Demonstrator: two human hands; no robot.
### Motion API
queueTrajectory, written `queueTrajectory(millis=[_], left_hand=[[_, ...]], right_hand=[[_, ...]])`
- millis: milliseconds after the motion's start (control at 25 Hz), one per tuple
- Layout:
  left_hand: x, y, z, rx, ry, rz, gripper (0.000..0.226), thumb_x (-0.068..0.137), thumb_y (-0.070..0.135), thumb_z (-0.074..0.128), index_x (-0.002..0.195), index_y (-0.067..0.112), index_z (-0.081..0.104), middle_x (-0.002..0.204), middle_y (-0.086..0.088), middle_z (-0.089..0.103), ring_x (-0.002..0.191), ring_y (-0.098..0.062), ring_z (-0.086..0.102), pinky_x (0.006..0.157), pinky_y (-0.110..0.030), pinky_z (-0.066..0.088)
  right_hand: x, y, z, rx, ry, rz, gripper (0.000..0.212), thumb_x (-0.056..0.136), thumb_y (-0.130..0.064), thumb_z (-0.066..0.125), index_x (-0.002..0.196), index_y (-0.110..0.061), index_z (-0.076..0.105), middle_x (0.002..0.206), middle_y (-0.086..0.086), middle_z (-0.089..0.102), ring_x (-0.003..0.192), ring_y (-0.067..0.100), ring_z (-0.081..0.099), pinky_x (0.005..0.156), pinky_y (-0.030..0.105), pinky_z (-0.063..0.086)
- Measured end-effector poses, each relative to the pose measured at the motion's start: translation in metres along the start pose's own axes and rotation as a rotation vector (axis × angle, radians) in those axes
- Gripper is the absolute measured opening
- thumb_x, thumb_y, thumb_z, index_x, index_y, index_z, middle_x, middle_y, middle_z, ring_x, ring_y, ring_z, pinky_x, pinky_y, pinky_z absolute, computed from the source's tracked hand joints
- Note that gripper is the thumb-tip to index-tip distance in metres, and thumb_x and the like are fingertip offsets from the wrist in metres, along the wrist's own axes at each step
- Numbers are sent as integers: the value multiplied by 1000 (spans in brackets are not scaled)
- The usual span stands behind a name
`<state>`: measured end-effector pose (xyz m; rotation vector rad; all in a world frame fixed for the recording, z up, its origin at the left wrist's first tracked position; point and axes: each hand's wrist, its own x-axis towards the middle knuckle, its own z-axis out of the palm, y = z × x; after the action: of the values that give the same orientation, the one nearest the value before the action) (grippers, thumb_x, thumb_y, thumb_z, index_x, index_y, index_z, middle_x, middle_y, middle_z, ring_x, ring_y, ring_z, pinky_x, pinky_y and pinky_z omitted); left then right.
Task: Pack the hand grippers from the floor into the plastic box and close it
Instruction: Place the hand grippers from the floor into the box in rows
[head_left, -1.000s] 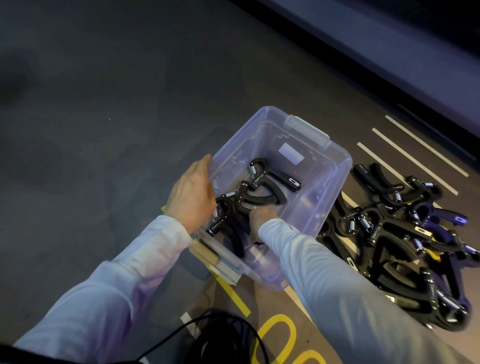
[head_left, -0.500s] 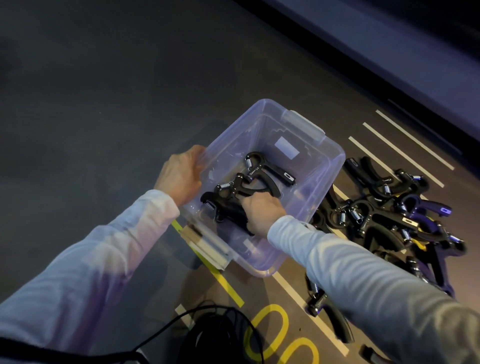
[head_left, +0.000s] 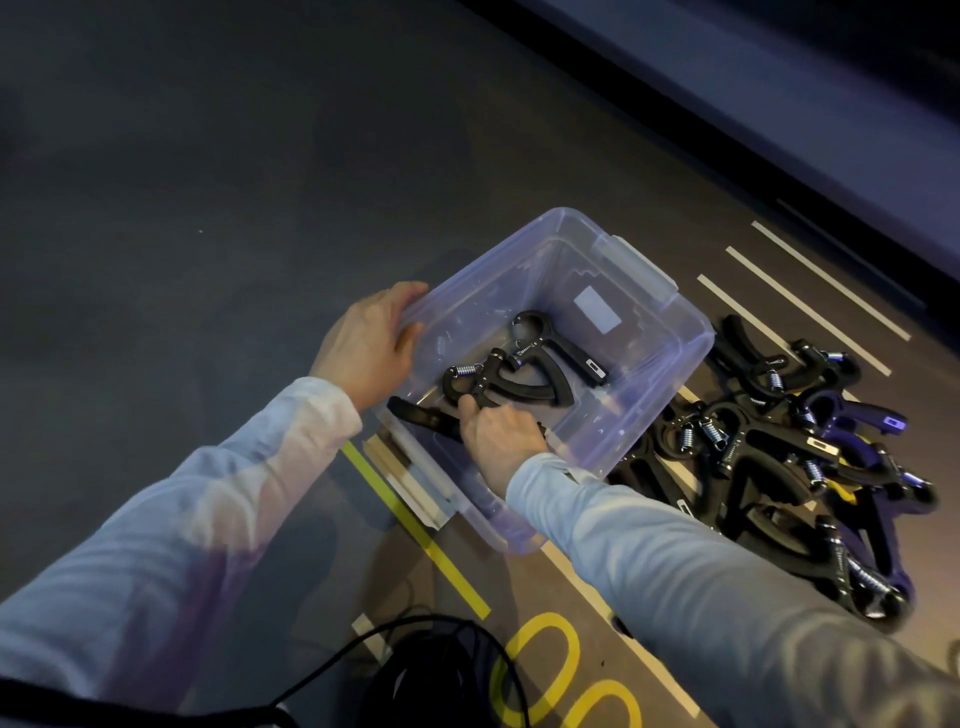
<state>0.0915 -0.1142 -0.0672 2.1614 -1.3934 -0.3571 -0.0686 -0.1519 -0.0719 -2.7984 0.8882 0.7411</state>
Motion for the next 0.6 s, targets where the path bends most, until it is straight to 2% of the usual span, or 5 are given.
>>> queueTrajectory(millis=[120,280,360,480,600], left_hand=[[-23,6,-6,5,95,-25,50,90,14,54,137,8,39,137,-14,48,124,-31,45,101,-37,34],[-55,15,2,61,49,-87,60,88,6,50,143,4,26,150,-15,27,138,-31,24,113,-44,16],[-62,16,7,18,77,-84,60,87,-1,48,143,-1,24,151,-17,23,139,-32,20,115,-42,15],[-64,16,11,-48,114,-113,60,85,-9,44,142,-5,24,151,-19,22,140,-31,19,114,-29,13],[-63,15,12,-21,115,-111,64,80,-15,45,140,-8,25,149,-23,25,138,-34,21,113,-31,15]], right_hand=[[-1,3,-2,11,-91,4,37,91,-1,46,128,-4,47,125,14,58,117,33,56,90,37,48],[2,4,-9,56,-183,-13,35,92,0,45,127,-1,53,129,17,54,120,35,53,93,38,46],[4,4,-9,35,-196,-39,35,93,-2,46,126,-2,53,130,17,53,120,35,53,94,38,46],[10,3,-6,-4,-163,-33,36,93,-2,43,127,-4,54,131,15,53,122,33,52,96,37,44],[16,-1,-3,25,-168,5,37,93,-2,44,128,-4,54,133,13,52,125,32,50,98,36,43]])
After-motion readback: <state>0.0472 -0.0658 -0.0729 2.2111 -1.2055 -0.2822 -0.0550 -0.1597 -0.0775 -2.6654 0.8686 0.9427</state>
